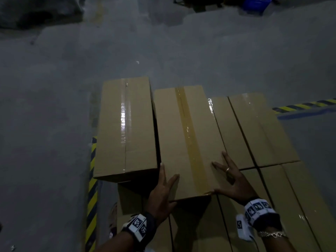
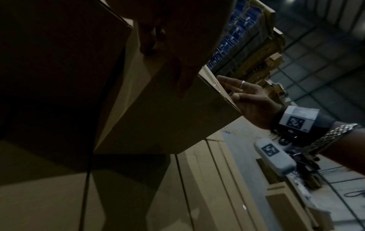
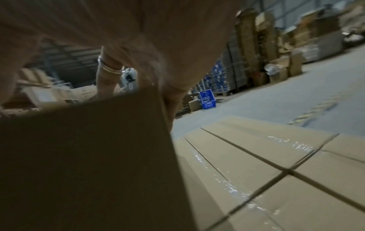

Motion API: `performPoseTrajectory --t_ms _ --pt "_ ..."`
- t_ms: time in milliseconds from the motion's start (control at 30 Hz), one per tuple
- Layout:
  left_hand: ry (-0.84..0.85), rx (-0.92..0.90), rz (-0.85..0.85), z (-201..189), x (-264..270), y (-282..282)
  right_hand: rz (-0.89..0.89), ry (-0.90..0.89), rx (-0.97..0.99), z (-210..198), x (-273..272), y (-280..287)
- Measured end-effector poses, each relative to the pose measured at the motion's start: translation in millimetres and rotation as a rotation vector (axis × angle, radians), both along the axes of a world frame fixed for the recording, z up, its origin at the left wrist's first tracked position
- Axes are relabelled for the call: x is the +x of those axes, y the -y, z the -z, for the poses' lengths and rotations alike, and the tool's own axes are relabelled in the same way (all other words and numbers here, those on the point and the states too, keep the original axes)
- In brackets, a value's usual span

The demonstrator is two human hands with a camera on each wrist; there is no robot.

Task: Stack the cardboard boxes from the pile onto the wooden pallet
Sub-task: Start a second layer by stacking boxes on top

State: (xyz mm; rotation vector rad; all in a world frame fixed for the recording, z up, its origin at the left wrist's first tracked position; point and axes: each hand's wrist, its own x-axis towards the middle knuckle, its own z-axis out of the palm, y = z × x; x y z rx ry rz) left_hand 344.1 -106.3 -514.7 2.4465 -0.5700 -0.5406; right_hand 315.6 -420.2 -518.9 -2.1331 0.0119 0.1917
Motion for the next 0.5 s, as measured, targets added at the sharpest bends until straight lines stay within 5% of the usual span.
performPoseTrajectory --t_ms 233,500 --pt "0.271 0.415 0.103 10.6 4.9 -3.8 -0.03 0.015 -0.145 40.1 -28.7 20.8" --pt "0.159 0.601 0.038 21.6 47.1 -14.4 0.137 0.108 -0.094 52.0 -24.1 13.3"
